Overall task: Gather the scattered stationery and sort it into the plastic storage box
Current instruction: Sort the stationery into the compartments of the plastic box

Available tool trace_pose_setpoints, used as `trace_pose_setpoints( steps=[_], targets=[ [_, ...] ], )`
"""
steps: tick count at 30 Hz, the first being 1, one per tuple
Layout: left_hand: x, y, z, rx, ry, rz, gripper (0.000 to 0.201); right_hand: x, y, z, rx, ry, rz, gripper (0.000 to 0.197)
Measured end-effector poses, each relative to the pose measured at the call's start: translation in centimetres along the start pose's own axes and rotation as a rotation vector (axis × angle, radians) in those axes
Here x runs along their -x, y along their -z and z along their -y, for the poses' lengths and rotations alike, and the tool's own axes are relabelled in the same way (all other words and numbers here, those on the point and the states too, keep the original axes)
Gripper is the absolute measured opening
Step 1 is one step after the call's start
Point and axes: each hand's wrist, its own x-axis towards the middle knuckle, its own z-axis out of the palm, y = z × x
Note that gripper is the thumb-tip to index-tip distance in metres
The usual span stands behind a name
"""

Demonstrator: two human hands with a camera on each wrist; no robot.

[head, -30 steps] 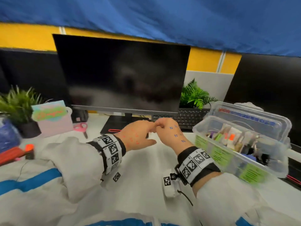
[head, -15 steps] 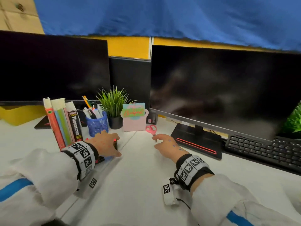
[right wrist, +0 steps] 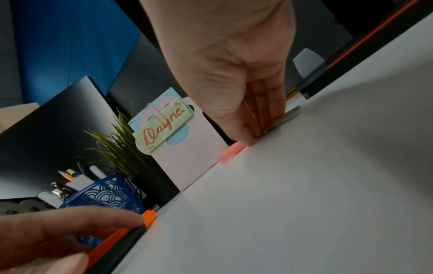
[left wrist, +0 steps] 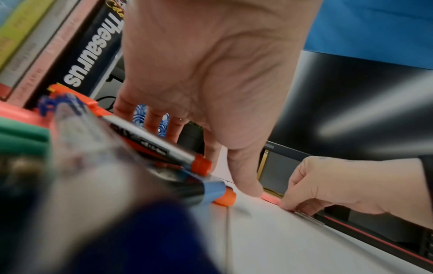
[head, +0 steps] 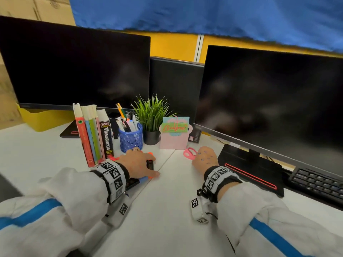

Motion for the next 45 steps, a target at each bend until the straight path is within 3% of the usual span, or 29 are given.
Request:
trace_pose_setpoints(
  steps=[3, 7, 11, 15, 19, 24, 29, 34, 36, 40, 45],
  targets=[
    [-0.3, 0.1, -0.2, -0.019, 0.003, 0.006, 0.07, 0.6, 0.4, 0.4, -0.04, -0.055, 0.025, 0.027],
    [-1.0, 0.2, -0.2, 0.059, 0.013, 0.002, 0.067, 1.9, 0.9, 1.4, -0.092, -0.127, 0.206, 0.047],
    [-1.4, 0.2, -0.2, 0.26, -0.065, -0.093, 0.056, 2.9, 0.4, 3.4, -0.223, -0.124, 0.357, 0.029],
    [-1.1, 1.5, 0.8, 0.273, -0.116, -0.223, 0.03, 3.6, -0.1, 5.3, -0.416, -0.228, 0.333, 0.016],
    [0.0, 3.7, 2.9, 0.149, -0.008, -0.189, 0.034, 4.0, -0.8, 6.6, -0.659, -0.219, 0.291, 0.019],
    [2.0, 4.5, 5.1, 0.058, 0.107, -0.115, 0.04, 4.0, -1.2, 9.3, -0.663, -0.019, 0.167, 0.021],
    [3.5, 3.6, 6.9, 0.018, 0.132, -0.078, 0.056, 6.5, -1.0, 12.6, -0.628, 0.253, 0.275, 0.027],
    [4.7, 3.6, 8.2, -0.038, 0.219, 0.05, 0.087, 8.2, -2.8, 15.2, -0.586, 0.395, 0.338, 0.076],
    [5.1, 3.2, 8.7, -0.001, 0.267, 0.101, 0.09, 8.7, -3.0, 15.6, -0.474, 0.418, 0.345, 0.086],
    [5.7, 1.8, 9.1, 0.231, 0.359, 0.097, 0.076, 9.2, -3.6, 16.2, -0.281, 0.418, 0.37, 0.066],
    [5.3, 1.4, 8.4, 0.395, 0.376, 0.123, 0.052, 9.1, -3.2, 15.5, -0.305, 0.404, 0.367, 0.026]
  ],
)
